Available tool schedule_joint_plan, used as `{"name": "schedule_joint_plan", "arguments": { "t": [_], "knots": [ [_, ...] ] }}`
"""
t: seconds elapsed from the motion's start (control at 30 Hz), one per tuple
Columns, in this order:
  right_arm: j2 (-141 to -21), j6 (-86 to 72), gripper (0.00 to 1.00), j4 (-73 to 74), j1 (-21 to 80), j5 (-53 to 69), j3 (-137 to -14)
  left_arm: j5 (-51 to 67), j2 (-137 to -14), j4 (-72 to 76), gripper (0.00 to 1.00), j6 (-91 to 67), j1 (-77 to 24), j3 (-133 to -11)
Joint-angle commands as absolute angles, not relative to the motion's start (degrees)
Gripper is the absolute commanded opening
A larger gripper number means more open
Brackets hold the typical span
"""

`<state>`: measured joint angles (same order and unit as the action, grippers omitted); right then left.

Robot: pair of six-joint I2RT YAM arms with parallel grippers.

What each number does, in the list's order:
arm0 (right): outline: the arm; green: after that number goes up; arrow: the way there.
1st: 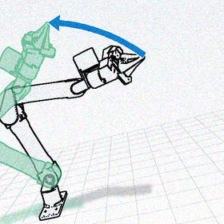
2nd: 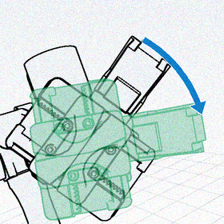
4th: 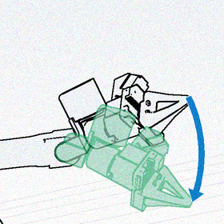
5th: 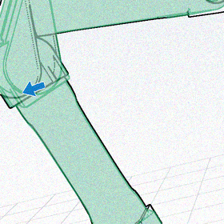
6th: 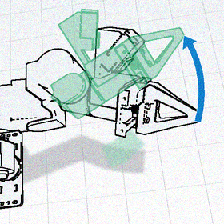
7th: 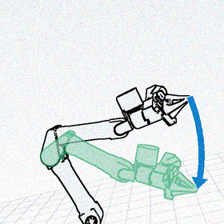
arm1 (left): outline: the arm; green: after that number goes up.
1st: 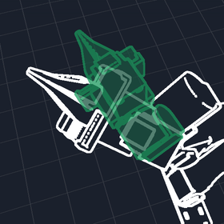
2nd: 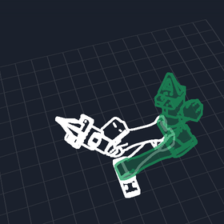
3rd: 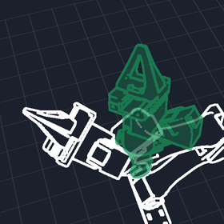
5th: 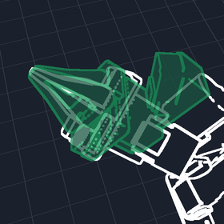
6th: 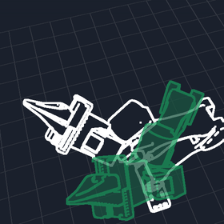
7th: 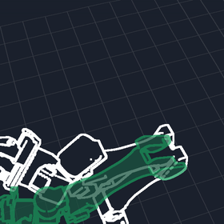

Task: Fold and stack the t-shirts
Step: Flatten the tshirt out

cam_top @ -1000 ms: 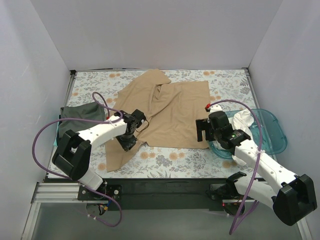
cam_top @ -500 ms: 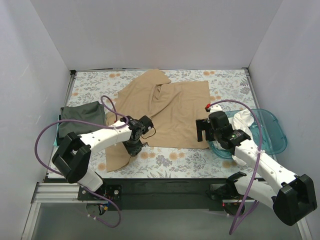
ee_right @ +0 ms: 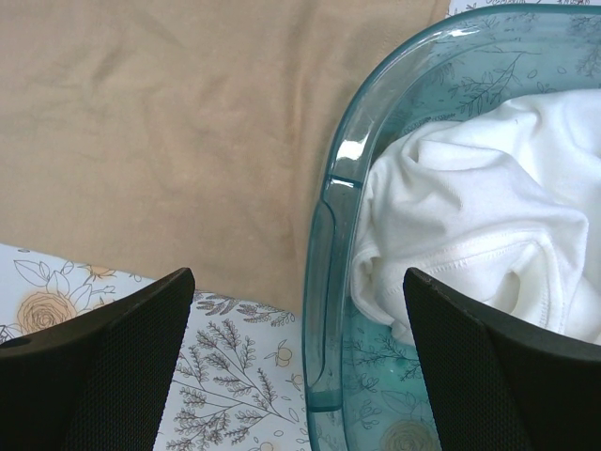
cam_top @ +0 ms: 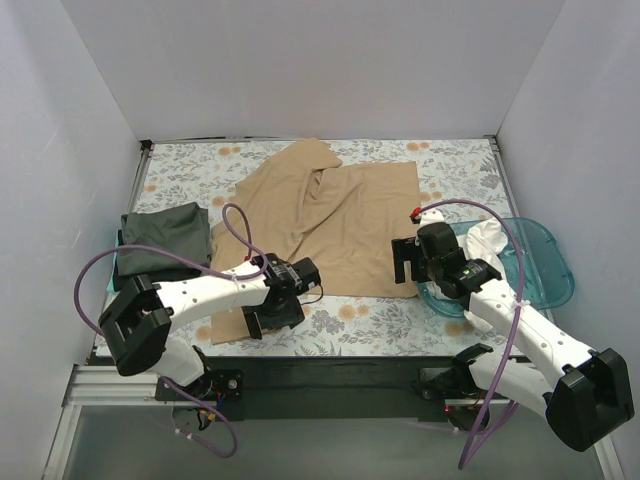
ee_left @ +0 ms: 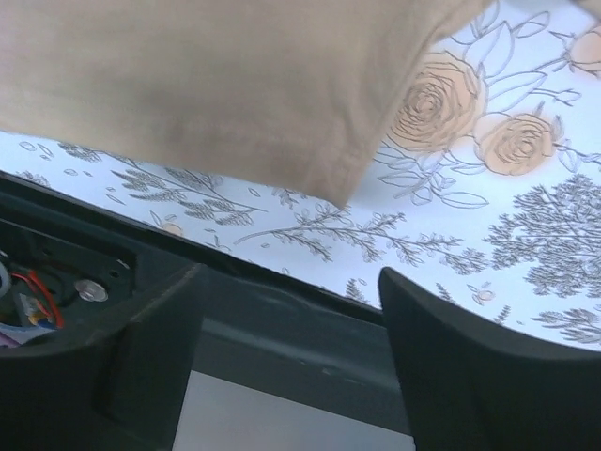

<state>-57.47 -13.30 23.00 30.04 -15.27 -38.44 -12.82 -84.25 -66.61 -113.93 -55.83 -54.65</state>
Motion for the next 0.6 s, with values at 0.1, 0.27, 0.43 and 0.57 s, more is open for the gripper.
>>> {"name": "schedule_joint_plan", "arguments": {
  "t": [0.1,0.27,0.43,0.57],
  "knots": [
    [-56.34,-12.31,0.98,21.8,30.32,-14.68,-39.46,-17.83,-77.96,-64.69,0.89,-114.08,-56.08,-57.83],
    [-56.43,-11.78,0.98,21.62,30.24,-11.87,-41.13,-20.39,-77.78,-60.38,0.91,-107.67,-48.69,-60.12],
    [-58.62,-11.6,0.98,21.71,30.41,-7.48,-46.48,-19.24,-81.2,-47.83,0.93,-97.22,-31.84,-63.62],
    [-61.17,-11.51,0.98,21.71,30.5,-6.15,-49.64,-18.38,-86.74,-44.57,0.93,-94.22,-26.47,-66.53]
  ]
}}
